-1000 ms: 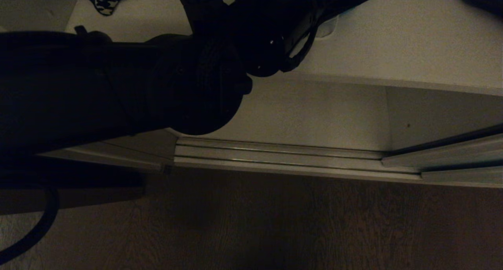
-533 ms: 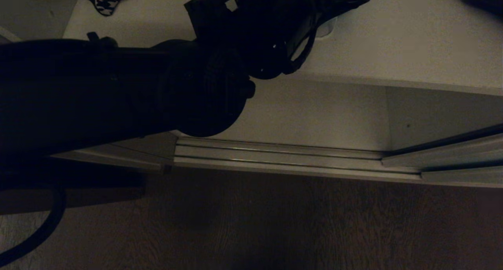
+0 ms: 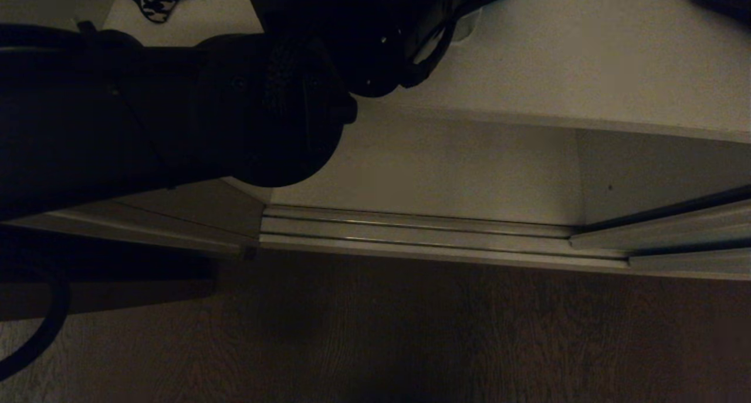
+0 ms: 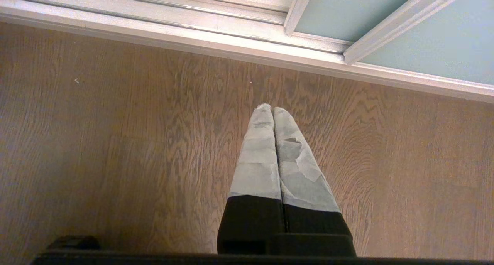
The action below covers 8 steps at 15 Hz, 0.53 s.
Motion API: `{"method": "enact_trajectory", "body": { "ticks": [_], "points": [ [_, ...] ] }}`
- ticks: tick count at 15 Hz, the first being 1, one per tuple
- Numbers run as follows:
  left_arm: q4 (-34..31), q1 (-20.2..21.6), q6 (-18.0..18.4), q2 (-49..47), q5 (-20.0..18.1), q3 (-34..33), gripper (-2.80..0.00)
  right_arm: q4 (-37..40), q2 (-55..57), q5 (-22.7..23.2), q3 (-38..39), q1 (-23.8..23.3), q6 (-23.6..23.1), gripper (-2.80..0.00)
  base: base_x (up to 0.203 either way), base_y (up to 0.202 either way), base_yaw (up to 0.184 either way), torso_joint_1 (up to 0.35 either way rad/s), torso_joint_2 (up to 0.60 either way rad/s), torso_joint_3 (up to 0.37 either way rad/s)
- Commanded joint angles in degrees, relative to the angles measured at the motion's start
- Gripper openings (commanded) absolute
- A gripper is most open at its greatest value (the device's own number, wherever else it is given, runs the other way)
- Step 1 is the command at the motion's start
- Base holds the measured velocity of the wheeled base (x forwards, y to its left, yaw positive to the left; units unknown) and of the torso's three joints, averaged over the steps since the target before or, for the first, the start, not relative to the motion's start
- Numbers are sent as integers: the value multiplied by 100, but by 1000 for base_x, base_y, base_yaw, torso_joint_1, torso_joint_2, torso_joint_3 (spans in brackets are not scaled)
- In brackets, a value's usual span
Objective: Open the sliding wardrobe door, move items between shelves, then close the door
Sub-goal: Place the blue doll on the higher shelf
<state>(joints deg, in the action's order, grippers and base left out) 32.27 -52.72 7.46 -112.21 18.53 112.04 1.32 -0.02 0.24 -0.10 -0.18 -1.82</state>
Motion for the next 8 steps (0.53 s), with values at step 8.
{"method": "enact_trajectory", "body": {
  "ticks": [8],
  "points": [
    [60,8,-8,-42,-122,2,0,0,-6,2,1,1,-3,-280,0,0,0,0,0,0]
  ]
}}
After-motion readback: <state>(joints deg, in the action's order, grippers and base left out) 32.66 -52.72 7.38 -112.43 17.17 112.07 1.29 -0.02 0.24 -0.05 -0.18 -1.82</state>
